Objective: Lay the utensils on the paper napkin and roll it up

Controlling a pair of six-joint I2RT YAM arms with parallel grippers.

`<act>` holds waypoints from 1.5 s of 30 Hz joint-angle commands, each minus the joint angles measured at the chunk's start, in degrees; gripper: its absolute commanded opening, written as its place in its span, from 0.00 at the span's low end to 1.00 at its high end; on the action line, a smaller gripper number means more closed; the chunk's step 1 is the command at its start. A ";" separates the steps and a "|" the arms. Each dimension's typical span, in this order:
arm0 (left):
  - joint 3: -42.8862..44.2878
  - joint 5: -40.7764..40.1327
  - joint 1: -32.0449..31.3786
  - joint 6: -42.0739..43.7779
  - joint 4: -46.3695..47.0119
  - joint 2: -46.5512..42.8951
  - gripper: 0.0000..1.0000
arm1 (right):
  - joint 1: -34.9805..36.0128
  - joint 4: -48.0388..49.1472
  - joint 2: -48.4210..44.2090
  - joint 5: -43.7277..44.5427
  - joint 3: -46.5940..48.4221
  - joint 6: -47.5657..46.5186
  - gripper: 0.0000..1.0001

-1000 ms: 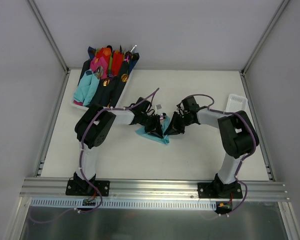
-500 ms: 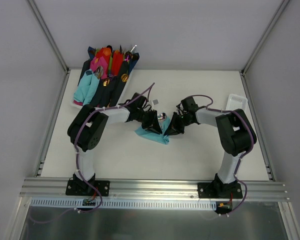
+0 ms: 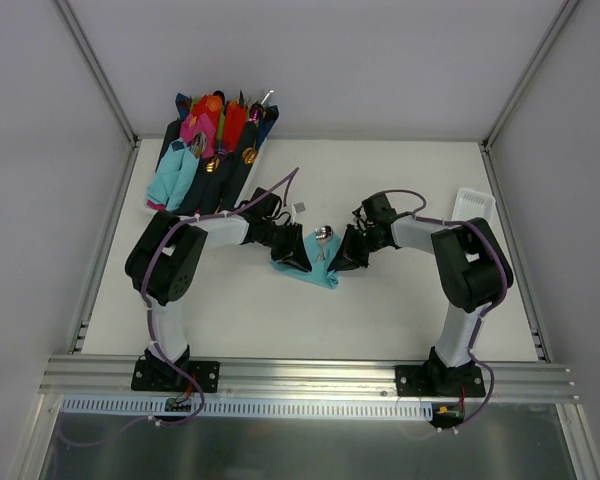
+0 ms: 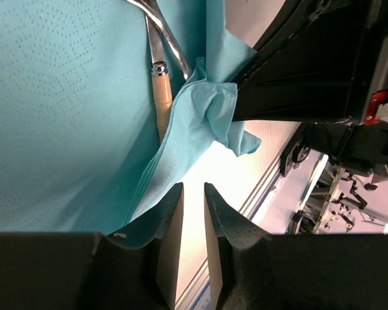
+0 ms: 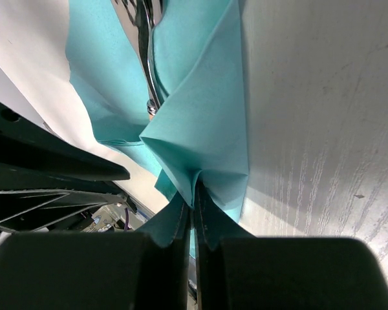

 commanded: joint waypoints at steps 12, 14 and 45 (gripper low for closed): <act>2.43 -2.89 -0.01 2.32 -0.81 6.54 0.17 | 1.69 -4.19 -1.73 2.00 4.34 1.01 0.01; 2.43 -3.32 0.08 2.41 -0.72 6.63 0.17 | 1.87 -4.27 -1.64 1.91 5.04 1.44 0.00; 0.41 -1.75 0.86 1.80 -0.81 3.75 0.18 | 5.04 0.12 6.09 0.24 8.74 7.16 0.47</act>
